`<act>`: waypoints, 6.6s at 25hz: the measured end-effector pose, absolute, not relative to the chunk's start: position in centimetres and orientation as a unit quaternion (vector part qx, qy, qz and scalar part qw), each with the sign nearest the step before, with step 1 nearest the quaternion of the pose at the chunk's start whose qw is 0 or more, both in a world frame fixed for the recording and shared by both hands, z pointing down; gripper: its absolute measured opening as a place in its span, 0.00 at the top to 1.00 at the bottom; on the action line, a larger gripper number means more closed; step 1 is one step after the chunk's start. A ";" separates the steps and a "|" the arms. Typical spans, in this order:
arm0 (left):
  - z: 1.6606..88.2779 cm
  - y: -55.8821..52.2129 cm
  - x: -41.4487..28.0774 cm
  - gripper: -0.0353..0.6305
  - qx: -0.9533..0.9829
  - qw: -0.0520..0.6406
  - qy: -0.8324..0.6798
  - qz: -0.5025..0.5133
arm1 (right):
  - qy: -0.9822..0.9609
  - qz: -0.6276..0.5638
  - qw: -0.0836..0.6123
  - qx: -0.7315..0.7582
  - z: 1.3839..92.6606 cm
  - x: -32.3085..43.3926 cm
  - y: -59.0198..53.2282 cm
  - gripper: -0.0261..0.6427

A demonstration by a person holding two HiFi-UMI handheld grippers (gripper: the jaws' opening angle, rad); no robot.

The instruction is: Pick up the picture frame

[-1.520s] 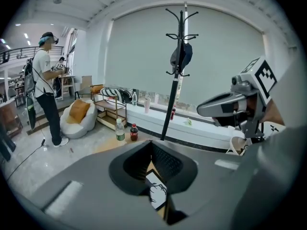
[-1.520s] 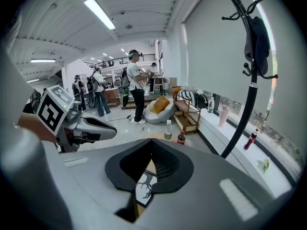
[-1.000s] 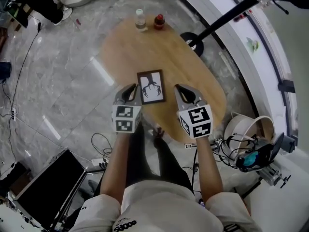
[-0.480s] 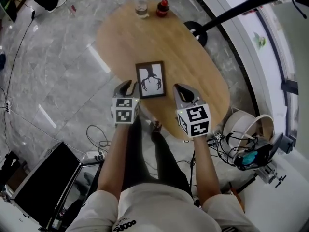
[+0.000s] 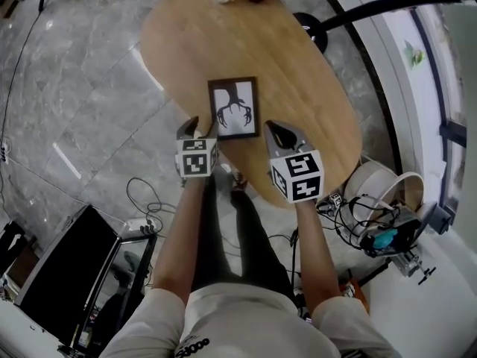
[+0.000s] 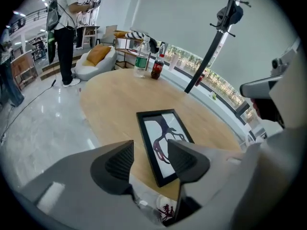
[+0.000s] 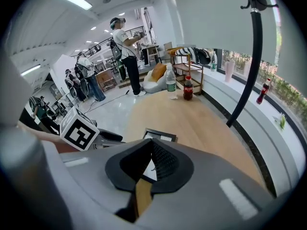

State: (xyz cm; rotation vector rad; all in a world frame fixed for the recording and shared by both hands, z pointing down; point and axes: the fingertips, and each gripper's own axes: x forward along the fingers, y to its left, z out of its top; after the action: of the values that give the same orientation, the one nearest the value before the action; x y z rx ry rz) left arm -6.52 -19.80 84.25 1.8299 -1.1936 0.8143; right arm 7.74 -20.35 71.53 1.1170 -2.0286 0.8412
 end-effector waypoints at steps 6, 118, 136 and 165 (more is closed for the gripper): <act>87.6 -18.6 -6.6 0.50 0.691 0.424 -0.491 0.319 | -0.773 0.333 0.342 0.418 74.0 7.2 -19.1 0.96; 58.9 -23.8 -6.3 0.83 0.770 0.264 -0.553 0.178 | -0.808 0.215 0.261 0.483 49.9 11.1 -21.7 0.95; 37.2 -26.0 -8.3 0.84 0.804 0.111 -0.581 0.061 | -0.840 0.107 0.183 0.500 33.3 10.4 -24.2 0.95; 15.2 -19.4 -13.8 0.84 0.774 -0.040 -0.629 -0.064 | -0.884 -0.047 0.071 0.460 14.0 7.0 -20.4 0.96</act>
State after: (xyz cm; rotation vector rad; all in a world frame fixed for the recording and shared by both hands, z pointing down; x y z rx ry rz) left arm -13.78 -19.36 15.24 2.4952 -2.0280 -0.2073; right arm 6.99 -20.41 14.02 1.3847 -2.6572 -0.1423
